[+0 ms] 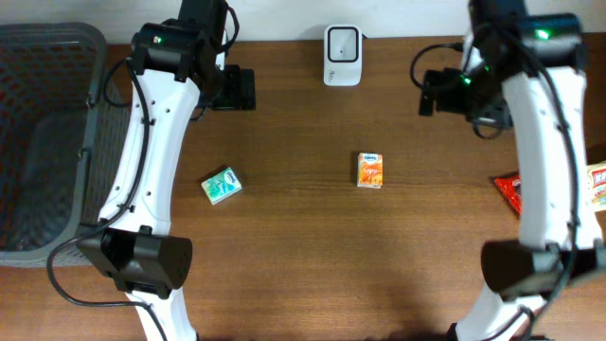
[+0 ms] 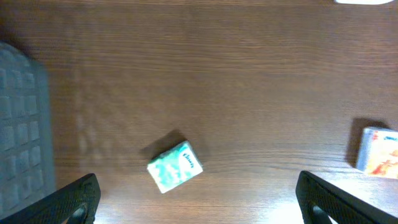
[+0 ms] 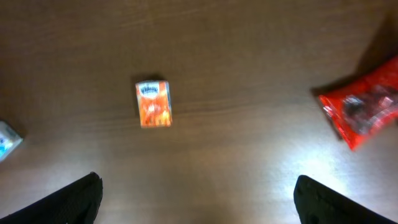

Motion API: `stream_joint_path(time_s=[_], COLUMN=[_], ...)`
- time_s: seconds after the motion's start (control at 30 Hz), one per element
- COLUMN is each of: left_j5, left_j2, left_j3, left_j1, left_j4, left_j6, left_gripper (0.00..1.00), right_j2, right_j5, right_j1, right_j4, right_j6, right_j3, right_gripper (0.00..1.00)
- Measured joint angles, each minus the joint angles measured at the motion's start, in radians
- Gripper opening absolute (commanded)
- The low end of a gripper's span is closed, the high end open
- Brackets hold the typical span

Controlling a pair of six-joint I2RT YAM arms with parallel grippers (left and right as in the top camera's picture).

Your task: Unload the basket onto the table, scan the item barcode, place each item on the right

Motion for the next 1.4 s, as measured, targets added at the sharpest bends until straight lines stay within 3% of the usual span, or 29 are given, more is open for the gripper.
stream_joint_path(time_s=[0.23,0.3,0.4,0.53,0.77,0.83,1.03,1.17,1.4], left_j5=[0.298,0.342,0.378,0.436,0.512,0.511,0.501,0.509,0.389], left_j2=[0.011,0.019,0.047,0.115,0.205,0.217,0.287,0.322,0.324], left_j3=[-0.004,-0.045,-0.143,-0.282,-0.409,-0.414,-0.414,-0.414,-0.403], left_j1=[-0.029,-0.075,-0.160,-0.253,-0.365,-0.397,-0.423,-0.423,-0.434], left_j4=[0.005,0.006,0.061,0.221,0.451,0.510,0.613,0.659,0.668], left_j6=[0.056,0.077,0.097,0.109,0.106,0.093,0.057,0.045,-0.063], left_gripper=[1.00,0.91,0.64,0.44,0.34,0.18,0.15,0.08,0.10], right_j2=[-0.037,-0.034,-0.034,-0.034,-0.034,-0.033,-0.014,-0.009,-0.003], right_j5=[0.029,0.034,0.034,0.034,0.025,0.018,-0.017,-0.053,-0.122], right_j1=[-0.083,-0.124,-0.185,-0.253,-0.290,-0.290,-0.290,-0.290,-0.267], right_j4=[0.000,0.000,0.000,0.000,0.000,0.000,0.008,0.051,0.144], right_j6=[-0.004,-0.004,-0.005,-0.008,-0.011,-0.011,-0.014,-0.015,-0.025], right_j3=[-0.065,-0.074,-0.074,-0.074,-0.074,-0.074,-0.109,-0.214,-0.385], right_gripper=[0.98,0.98,0.99,0.99,0.99,0.99,0.99,0.99,1.00])
